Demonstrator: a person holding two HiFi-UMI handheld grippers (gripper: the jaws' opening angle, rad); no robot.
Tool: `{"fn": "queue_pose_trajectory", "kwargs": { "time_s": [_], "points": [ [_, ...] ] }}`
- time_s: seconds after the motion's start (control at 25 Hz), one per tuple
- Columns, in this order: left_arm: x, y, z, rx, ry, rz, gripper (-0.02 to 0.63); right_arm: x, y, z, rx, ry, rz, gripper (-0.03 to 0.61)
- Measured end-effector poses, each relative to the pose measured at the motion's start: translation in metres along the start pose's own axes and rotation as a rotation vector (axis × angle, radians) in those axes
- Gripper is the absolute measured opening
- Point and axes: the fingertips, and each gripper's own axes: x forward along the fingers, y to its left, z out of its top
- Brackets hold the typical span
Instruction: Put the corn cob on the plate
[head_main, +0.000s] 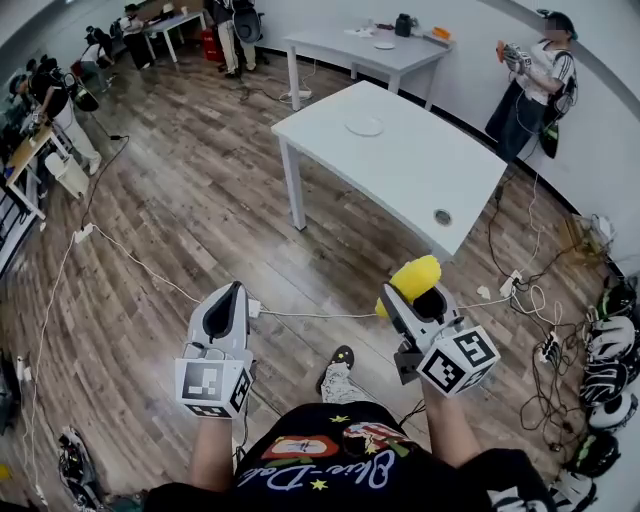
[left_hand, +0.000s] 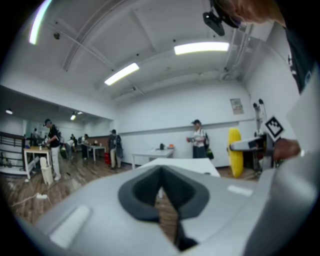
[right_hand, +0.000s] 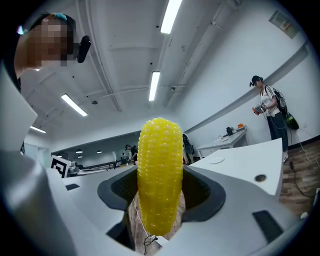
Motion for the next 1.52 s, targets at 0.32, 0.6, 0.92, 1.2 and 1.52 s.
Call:
{"fn": "queue_pose_trajectory", "kwargs": {
  "time_s": [0.32,0.6,0.92,1.2,1.52],
  "points": [
    [0.132,0.041,0.035,0.063,-0.009,0.025,-0.002,0.098,-0.1,0.028,0.031,-0.007,-0.019,0.264],
    [0.214,0.026,0.041,0.076,-0.007,-0.042,-0.002,0.145,-0.156,0.045,0.012,-0.019,-0.032,0.264],
    [0.305,0.032,0.043,0.049,-0.019,-0.11,-0.003,0.195,-0.2,0.04,-0.028,0.066,-0.07,0.264],
    [0.42,0.062,0.037,-0.004,-0.046,-0.206,-0.002,0.277,-0.255,0.044,-0.051,0.118,-0.147,0.264],
    [0.566,0.116,0.048,-0.015,-0.047,-0.363,-0.002,0.404,-0.331,0.054,-0.09,0.207,-0.272,0.264]
  ]
}}
